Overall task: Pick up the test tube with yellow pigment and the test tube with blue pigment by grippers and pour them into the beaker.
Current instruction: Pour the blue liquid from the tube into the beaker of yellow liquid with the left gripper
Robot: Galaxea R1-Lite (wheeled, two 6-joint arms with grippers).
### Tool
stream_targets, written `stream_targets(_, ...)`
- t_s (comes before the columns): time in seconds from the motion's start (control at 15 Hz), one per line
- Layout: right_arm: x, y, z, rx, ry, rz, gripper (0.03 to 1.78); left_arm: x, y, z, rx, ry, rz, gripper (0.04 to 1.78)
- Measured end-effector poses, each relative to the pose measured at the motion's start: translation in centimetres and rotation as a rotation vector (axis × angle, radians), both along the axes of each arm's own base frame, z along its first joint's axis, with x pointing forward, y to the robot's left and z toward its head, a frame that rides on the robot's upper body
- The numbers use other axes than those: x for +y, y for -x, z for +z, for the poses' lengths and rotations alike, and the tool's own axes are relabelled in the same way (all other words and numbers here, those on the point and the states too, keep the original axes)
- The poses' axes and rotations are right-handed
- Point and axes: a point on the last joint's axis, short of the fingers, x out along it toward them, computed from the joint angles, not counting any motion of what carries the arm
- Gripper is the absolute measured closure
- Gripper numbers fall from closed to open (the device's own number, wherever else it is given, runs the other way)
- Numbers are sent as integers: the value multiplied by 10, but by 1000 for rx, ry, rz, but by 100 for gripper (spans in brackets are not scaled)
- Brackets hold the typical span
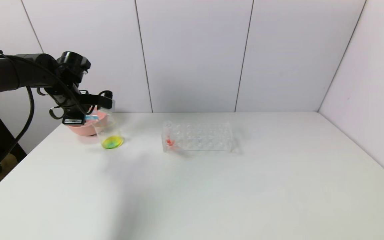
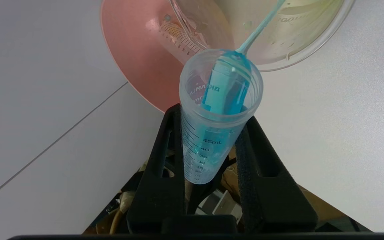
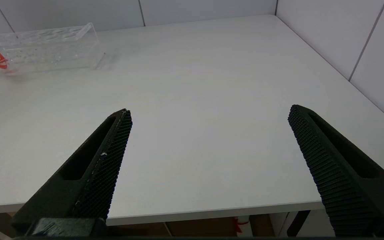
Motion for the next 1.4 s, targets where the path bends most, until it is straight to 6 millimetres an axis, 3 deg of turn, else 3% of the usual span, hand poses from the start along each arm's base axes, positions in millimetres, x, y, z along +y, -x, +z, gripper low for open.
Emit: stream_targets(1.4, 0, 0, 0, 0, 0, 0, 10, -5, 0, 1, -4, -27, 10, 137)
